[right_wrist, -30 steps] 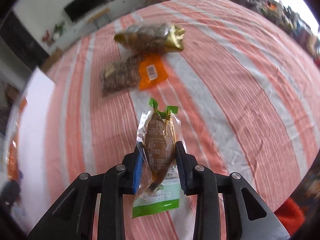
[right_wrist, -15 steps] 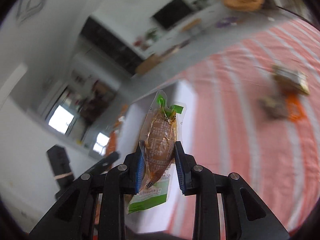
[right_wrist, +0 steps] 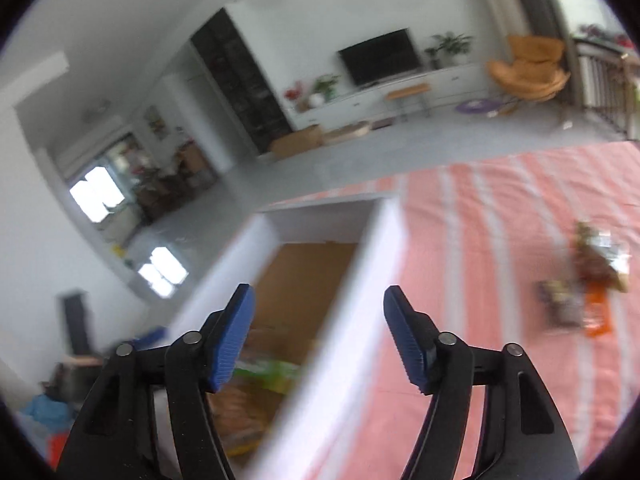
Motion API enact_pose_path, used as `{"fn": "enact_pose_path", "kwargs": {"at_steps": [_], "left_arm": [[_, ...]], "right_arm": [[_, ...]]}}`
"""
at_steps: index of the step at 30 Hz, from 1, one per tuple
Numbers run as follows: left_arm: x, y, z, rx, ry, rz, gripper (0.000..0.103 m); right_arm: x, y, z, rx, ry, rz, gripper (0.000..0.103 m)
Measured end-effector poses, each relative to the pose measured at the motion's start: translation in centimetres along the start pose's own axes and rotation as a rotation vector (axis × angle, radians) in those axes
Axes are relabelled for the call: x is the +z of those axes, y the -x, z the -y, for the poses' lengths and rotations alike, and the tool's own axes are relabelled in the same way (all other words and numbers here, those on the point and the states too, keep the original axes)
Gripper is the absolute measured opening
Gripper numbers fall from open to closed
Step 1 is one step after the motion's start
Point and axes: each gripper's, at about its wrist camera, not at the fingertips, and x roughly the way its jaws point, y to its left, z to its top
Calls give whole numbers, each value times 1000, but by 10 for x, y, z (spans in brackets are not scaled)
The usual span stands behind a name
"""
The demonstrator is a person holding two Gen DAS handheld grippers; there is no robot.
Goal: Organize snacks
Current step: 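Carry both packets over the box and release them with both tools, then move both tools back over the table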
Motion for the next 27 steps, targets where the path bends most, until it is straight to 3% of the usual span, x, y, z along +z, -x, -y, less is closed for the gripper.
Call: {"fn": "enact_pose_path", "kwargs": {"at_steps": [4,7,11,13,15,17,23,27], "left_arm": [[1,-2,72,-197,-102,-24,94],[-11,-3,137,-333,-211,-64,102],[-32,-24,211,-424,-345,-120,103],[-41,-44,238,-395,-373,-132,103],[-52,-72,251,-349,-382,-146,103],[-59,-104,255,-291,-366,-157,103],[-78,-173,243,-157,-329,-187,103],[-89,-187,247,-126,-372,-200,102]], "right_arm": [[-46,-1,62,-286,-43,-69,74],[-92,-1,124,-489,-133,-132,74],[-135,22,185,-682,-222,-166,74],[-145,39,205,-714,-279,-142,74],[-146,56,215,-670,-364,-85,74],[-146,62,216,-699,-362,-50,74],[-146,56,235,-715,-391,-66,74],[-146,51,231,-736,-364,-89,74]]}}
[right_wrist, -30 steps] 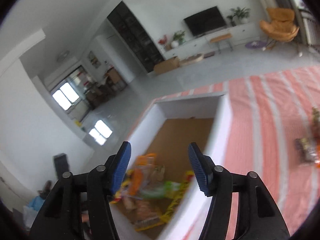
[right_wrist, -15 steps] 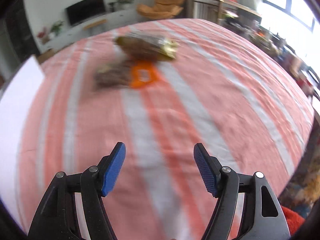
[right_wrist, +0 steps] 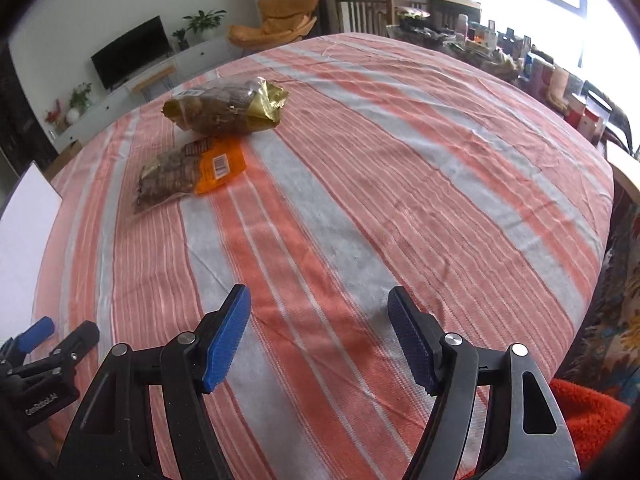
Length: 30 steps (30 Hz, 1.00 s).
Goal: Organize snacks
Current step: 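Move both tools back over the table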
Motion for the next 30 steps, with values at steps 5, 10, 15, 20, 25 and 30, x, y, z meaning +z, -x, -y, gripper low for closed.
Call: {"fn": "enact_pose_path", "kwargs": {"at_steps": [5,10,15,20,25,30], "left_arm": [[-3,2,-2,-11,-8,-7,103],[-3,2,-2,-10,-9,-5,103],[-3,2,-2,-10,-8,-5,103],[-3,2,-2,-10,-9,-5,103],[-4,3,-4,-14,-12,-6,103],[-2,1,-2,-11,-14,-12,103]], "right_arm": [[-3,-3,-9,-36,51,-10,77],[-5,-6,-15,-56,87,-19,81],[-5,-6,-16,-52,92,-22,83],[-6,-5,-17,-51,95,-24,84],[-6,-5,-17,-51,94,-24,85],[-6,-5,-17,-52,93,-24,85]]}}
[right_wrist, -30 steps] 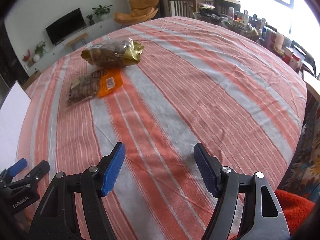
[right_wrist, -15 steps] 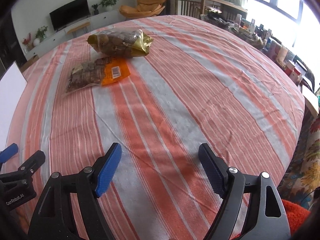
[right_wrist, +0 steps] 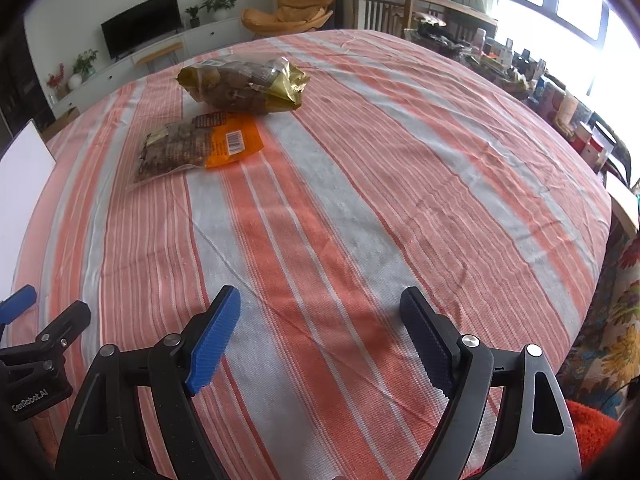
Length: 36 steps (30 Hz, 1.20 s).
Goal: Organize snacks
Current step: 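Move both tools back over the table, then lower the left tool onto the orange-label nut bag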
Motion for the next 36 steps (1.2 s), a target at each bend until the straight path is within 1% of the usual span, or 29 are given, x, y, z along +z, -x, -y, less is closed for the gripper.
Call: {"fn": "enact_pose_path", "kwargs": {"at_steps": [1,3,5,6,8,10,12,13,14,15,16,17,18,19,20,22,24,26,29,30,31,32,33,34,36], "left_arm": [[0,0,0,2,2,-11,103],[3,0,0,4,3,-67,103],[12,2,2,45,11,-150,101],[15,5,4,49,7,-157,101],[32,25,12,24,-27,-117,100],[52,46,21,6,-73,-50,101],[80,61,37,-42,-171,2,101],[93,62,46,-80,-239,4,102],[102,59,55,-115,-311,-12,103],[112,51,68,-159,-418,-42,103],[117,44,77,-175,-491,-59,103],[123,31,88,-173,-602,-67,103],[127,19,95,-159,-675,-73,103],[132,4,99,-151,-727,-89,103],[138,-7,102,-152,-755,-109,103],[150,-31,105,-170,-783,-145,102],[159,-49,109,-190,-794,-151,102],[166,-67,114,-227,-795,-169,102],[166,-88,122,-256,-805,-192,102],[166,-95,123,-272,-803,-212,102],[164,-103,122,-301,-793,-245,102],[165,-107,121,-327,-777,-257,102],[166,-109,117,-384,-743,-279,102],[166,-110,115,-411,-726,-291,102],[160,-104,111,-450,-735,-281,102]], "right_arm": [[0,0,0,0,0,0,86],[0,0,-1,2,2,-1,87],[-1,0,-1,4,4,-2,87],[-1,0,-1,5,6,-2,87],[-1,0,-1,6,6,-2,87],[0,0,-1,5,6,-2,88],[-1,0,-1,6,7,-2,89],[0,0,-1,5,8,-2,89],[0,0,-1,6,9,-1,89],[-1,0,-1,6,9,-1,89],[0,0,0,7,10,-2,89],[0,0,0,8,10,-2,89],[0,0,-1,8,10,-2,89],[0,0,-1,7,9,-2,89],[0,0,-1,7,9,-1,89],[0,0,-1,7,9,-1,89],[0,0,-1,8,9,-1,89],[0,0,-1,8,9,-1,90],[1,0,-1,9,11,0,90],[1,0,-1,8,11,1,90],[1,0,-2,9,12,2,90],[2,-1,-2,10,14,3,90],[3,-1,-3,10,13,5,90],[3,-1,-3,11,14,5,90],[4,-1,-3,12,14,6,90]]}}
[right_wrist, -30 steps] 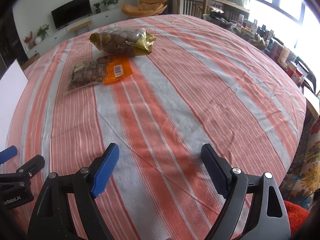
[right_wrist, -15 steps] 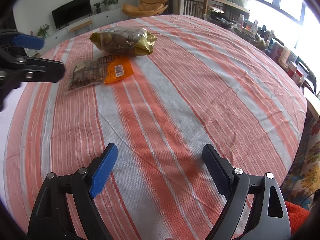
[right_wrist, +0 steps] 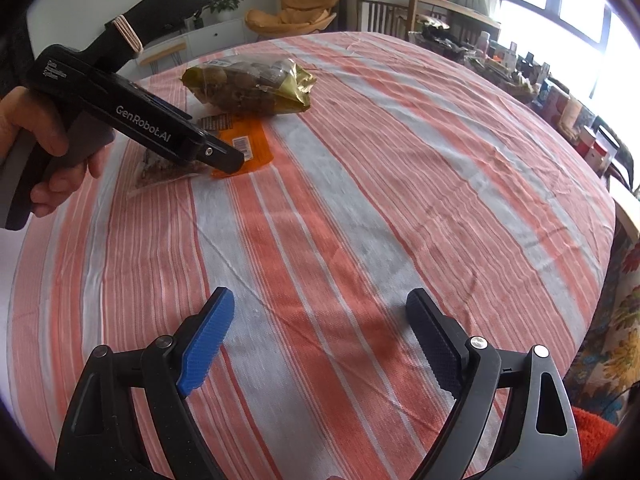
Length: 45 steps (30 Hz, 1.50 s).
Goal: Organize snacks
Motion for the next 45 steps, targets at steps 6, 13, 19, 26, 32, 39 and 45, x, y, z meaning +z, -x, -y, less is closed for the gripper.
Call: {"fn": "enact_pose_path", "kwargs": {"at_steps": [6,13,19,26,32,39,45], "left_arm": [[-19,3,34,-1,-130,-44,102],[-32,9,57,69,-145,-36,96],[-83,34,63,204,154,85,88],[-183,70,55,385,680,182,87],[-224,74,43,518,857,283,97],[-226,73,41,503,844,281,103],[-217,68,44,507,843,281,103]], "right_arm": [[1,0,0,-2,-3,4,90],[1,-1,1,1,-4,4,90],[1,-1,1,3,-5,4,91],[1,-1,0,2,-5,4,91],[1,-1,0,3,-5,4,90],[2,-2,1,4,-5,4,90],[1,-2,1,4,-5,4,90]]}}
